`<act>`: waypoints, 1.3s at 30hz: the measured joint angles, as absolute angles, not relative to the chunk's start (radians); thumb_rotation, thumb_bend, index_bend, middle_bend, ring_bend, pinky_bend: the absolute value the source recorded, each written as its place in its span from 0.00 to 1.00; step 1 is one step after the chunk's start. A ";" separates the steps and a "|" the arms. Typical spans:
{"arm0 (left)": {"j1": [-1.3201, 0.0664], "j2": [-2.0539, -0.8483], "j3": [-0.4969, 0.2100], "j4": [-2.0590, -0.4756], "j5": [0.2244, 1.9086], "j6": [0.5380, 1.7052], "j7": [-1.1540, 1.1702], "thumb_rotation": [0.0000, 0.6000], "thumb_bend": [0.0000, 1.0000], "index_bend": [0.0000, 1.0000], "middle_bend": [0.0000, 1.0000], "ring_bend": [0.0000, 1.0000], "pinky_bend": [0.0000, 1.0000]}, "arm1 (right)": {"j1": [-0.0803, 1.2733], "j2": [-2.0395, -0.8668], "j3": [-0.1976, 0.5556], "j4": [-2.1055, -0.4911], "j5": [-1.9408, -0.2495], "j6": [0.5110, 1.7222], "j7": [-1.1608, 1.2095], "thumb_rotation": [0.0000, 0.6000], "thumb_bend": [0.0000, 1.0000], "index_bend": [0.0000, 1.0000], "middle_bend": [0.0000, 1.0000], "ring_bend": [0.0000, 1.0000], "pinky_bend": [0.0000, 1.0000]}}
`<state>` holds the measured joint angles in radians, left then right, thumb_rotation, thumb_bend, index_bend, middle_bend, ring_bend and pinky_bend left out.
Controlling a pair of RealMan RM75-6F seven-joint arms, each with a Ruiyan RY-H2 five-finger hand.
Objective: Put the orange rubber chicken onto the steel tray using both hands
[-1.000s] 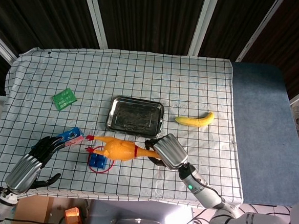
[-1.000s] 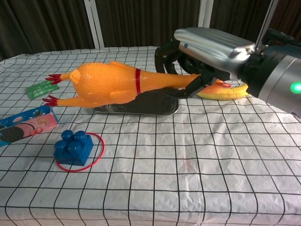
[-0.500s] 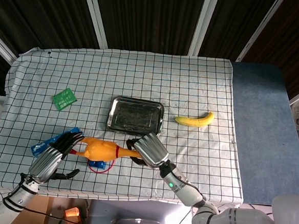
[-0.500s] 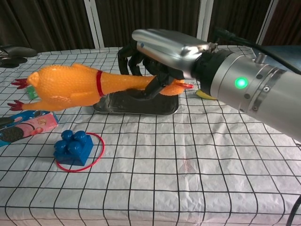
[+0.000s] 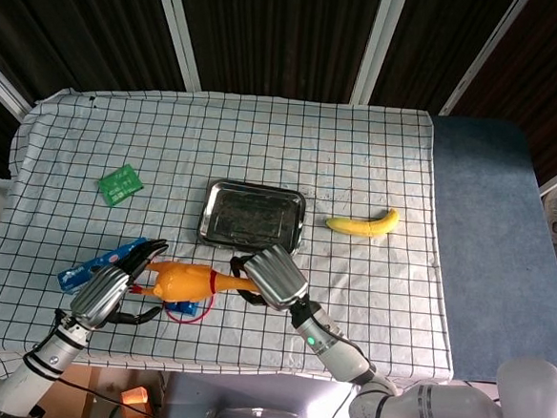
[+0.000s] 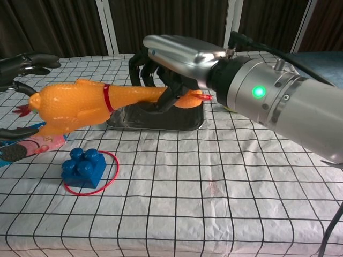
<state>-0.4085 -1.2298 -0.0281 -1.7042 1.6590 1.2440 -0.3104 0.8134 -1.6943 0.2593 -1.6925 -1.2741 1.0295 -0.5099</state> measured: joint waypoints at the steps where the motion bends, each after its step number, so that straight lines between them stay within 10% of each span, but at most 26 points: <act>1: -0.413 -1.232 -0.029 -1.704 1.653 1.237 -0.319 1.00 0.26 0.19 0.32 0.29 0.52 | 0.814 -1.694 0.259 -1.693 -1.269 1.028 -0.507 1.00 0.65 0.95 0.76 0.82 0.89; 9: -0.429 -1.278 -0.043 -1.689 1.609 1.224 -0.355 1.00 0.56 0.66 0.82 0.77 0.96 | 0.822 -1.694 0.258 -1.696 -1.244 1.035 -0.506 1.00 0.65 0.95 0.76 0.82 0.89; 18: -0.402 -1.355 -0.081 -1.679 1.561 1.313 -0.255 1.00 0.71 0.80 0.98 0.93 1.00 | 0.824 -1.685 0.250 -1.704 -1.227 1.050 -0.513 1.00 0.65 0.95 0.76 0.82 0.89; 21: -0.400 -1.354 -0.082 -1.685 1.565 1.317 -0.283 1.00 0.59 0.66 0.83 0.77 0.94 | 0.824 -1.683 0.249 -1.700 -1.227 1.053 -0.511 1.00 0.65 0.95 0.76 0.82 0.89; 23: -0.404 -1.339 -0.072 -1.690 1.579 1.312 -0.326 1.00 0.45 0.36 0.49 0.44 0.67 | 0.825 -1.683 0.248 -1.696 -1.226 1.057 -0.512 1.00 0.65 0.95 0.76 0.82 0.89; 29: -0.432 -1.265 -0.032 -1.704 1.627 1.244 -0.440 1.00 0.27 0.00 0.01 0.00 0.15 | 0.827 -1.687 0.250 -1.689 -1.229 1.073 -0.519 1.00 0.65 0.95 0.76 0.82 0.89; 39: -0.494 -1.200 0.021 -1.680 1.715 1.196 -0.687 1.00 0.20 0.00 0.00 0.00 0.06 | 0.834 -1.682 0.243 -1.694 -1.205 1.073 -0.548 1.00 0.65 0.95 0.76 0.82 0.89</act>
<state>-0.4945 -1.1998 0.0214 -1.6796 1.7148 1.1957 -0.6869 0.8335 -1.6817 0.2427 -1.6940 -1.2050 1.0727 -0.5484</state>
